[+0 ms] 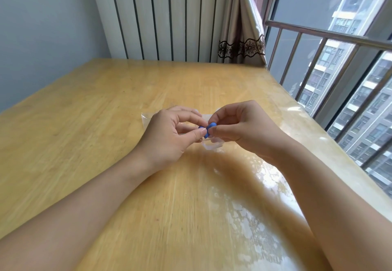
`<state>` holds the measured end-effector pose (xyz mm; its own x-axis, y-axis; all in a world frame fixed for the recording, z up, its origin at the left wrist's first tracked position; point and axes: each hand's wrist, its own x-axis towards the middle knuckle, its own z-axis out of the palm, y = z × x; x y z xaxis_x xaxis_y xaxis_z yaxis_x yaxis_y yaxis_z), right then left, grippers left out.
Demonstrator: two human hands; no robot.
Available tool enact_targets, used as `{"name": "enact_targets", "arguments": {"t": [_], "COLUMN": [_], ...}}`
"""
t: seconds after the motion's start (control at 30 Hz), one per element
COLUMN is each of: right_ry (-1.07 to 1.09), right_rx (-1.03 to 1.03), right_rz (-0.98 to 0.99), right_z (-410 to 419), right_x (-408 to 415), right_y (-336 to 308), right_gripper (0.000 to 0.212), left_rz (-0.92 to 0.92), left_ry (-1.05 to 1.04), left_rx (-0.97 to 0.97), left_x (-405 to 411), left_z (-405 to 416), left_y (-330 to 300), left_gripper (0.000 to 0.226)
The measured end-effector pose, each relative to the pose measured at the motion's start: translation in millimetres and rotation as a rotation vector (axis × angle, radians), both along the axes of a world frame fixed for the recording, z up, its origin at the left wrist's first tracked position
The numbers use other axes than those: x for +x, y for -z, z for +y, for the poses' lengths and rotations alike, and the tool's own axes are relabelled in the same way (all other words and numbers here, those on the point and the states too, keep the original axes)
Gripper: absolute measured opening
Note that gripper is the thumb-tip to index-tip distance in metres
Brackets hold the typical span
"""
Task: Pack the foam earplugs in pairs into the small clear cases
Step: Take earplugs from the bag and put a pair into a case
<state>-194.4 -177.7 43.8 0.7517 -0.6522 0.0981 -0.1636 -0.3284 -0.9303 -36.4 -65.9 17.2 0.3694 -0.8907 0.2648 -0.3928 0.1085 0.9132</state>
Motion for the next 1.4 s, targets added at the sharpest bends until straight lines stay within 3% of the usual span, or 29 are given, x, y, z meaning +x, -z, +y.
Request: {"name": "enact_targets", "arguments": {"t": [0.27,0.53,0.7,0.83,1.4], "right_ry": [-0.1,-0.118,-0.052,-0.051,-0.068], "right_rx": [0.105,0.014,0.029,0.075,0.193], "right_rz": [0.063,0.127,0.042,0.036,-0.012], "right_z": [-6,-7,-4,-1,0], "right_x": [-6,-6,-3,-3,-5], "right_y": [-2,-2,-2,-3,-6], "right_gripper": [0.011,0.01,0.009,0.015,0.011], "left_rz": [0.163,0.212,0.328,0.3,0.48], "left_ry": [0.011,0.072,0.075,0.052,0.006], "left_rx": [0.043,0.066,0.035,0.068,0.073], "left_x": [-1,-5,-7,-9,-9], "left_z": [1,4,4,4,6], "left_y": [-2,1,0,2,-1], "left_gripper": [0.029,0.023,0.024,0.035,0.032]}}
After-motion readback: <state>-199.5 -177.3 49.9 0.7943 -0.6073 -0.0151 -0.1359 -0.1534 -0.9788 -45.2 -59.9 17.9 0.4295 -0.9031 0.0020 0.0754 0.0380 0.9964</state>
